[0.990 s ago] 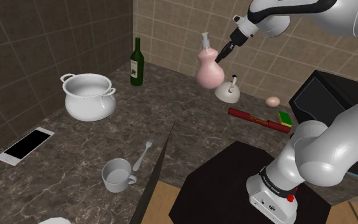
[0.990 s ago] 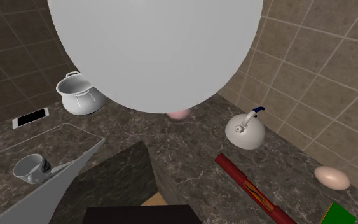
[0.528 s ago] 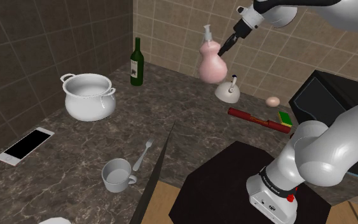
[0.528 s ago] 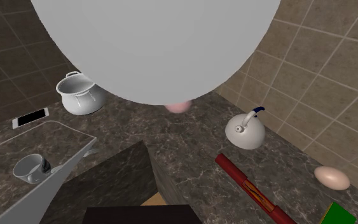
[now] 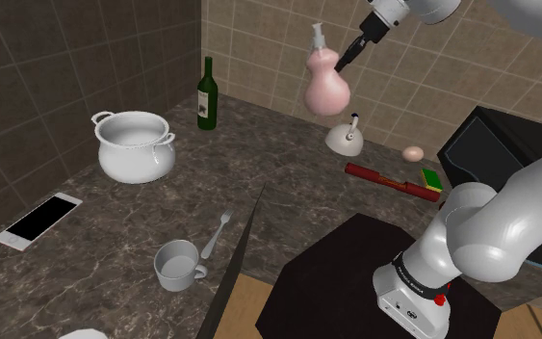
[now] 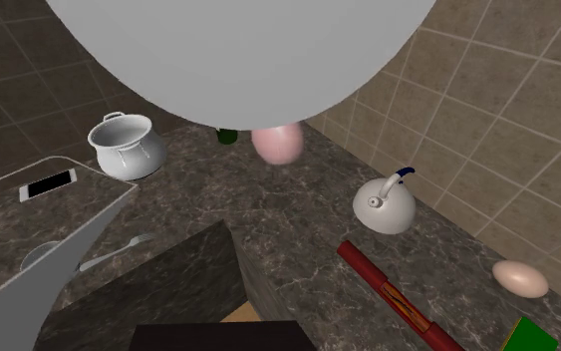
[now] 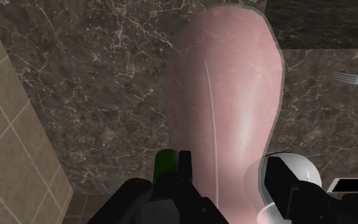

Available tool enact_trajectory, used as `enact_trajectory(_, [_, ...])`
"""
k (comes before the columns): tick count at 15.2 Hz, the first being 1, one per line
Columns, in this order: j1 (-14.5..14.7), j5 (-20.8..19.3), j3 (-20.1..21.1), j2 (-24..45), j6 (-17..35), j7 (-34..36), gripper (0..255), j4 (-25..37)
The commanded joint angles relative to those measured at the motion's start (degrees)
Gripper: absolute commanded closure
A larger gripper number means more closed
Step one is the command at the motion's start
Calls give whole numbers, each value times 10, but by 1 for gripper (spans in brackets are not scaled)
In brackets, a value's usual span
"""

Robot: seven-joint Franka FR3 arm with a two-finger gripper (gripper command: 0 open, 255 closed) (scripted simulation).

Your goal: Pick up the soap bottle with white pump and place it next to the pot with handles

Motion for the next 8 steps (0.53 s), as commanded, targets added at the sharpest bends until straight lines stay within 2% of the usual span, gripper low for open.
enact_trajectory(1, [1,-1,2,0,-15,6,255,17])
enact_trajectory(8, [3,1,-1,11,-68,17,255,80])
